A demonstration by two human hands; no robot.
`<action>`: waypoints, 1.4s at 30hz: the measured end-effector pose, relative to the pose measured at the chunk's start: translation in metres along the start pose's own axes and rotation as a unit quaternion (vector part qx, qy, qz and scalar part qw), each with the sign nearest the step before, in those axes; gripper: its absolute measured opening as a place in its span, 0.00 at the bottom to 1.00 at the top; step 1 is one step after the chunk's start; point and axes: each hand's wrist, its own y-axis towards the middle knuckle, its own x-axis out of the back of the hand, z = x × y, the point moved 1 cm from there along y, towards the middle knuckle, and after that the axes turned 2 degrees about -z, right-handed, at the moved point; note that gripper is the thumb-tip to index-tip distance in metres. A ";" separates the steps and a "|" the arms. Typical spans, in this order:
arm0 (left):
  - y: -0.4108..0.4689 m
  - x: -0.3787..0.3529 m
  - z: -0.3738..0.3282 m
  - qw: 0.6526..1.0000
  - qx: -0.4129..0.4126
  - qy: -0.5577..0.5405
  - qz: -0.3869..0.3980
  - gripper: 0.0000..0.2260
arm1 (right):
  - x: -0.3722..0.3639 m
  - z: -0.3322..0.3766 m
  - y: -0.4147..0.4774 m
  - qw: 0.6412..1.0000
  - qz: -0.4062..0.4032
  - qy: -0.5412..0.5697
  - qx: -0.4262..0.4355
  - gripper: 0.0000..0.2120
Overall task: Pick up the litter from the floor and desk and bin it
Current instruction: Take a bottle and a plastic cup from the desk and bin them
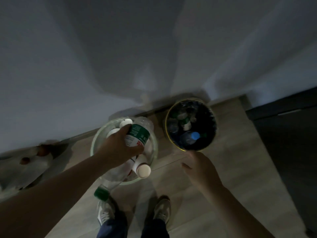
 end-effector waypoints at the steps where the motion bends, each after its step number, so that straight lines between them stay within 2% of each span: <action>1: 0.006 -0.010 -0.013 1.000 -0.008 0.005 0.005 0.31 | 0.006 -0.010 -0.002 1.000 -0.001 0.002 -0.011 0.21; 4: 0.032 -0.042 -0.043 0.999 -0.019 0.007 0.033 0.29 | 0.018 -0.038 -0.004 0.999 -0.006 0.019 -0.042 0.20; 10: 0.086 -0.096 -0.088 0.992 0.009 0.069 0.101 0.35 | 0.023 -0.089 -0.013 0.995 -0.014 0.052 -0.079 0.23; 13: 0.109 -0.111 -0.107 0.986 -0.022 0.125 0.112 0.37 | 0.023 -0.110 -0.019 0.993 -0.006 0.069 -0.094 0.24; 16: 0.125 -0.120 -0.129 0.976 -0.061 0.184 0.097 0.34 | 0.021 -0.125 -0.019 0.991 -0.014 0.086 -0.103 0.24; 20: 0.132 -0.133 -0.149 0.957 -0.123 0.240 0.109 0.40 | 0.019 -0.135 -0.018 0.987 -0.016 0.103 -0.121 0.24; 25: 0.130 -0.146 -0.161 0.932 -0.165 0.304 0.111 0.34 | 0.019 -0.139 -0.024 0.986 -0.016 0.102 -0.130 0.23; 30: 0.119 -0.146 -0.168 0.916 -0.209 0.327 0.104 0.26 | 0.024 -0.138 -0.031 0.990 -0.002 0.072 -0.121 0.25; 42: 0.077 -0.071 -0.185 0.835 -0.287 0.458 0.108 0.25 | 0.075 -0.096 -0.041 0.994 -0.008 -0.007 -0.107 0.24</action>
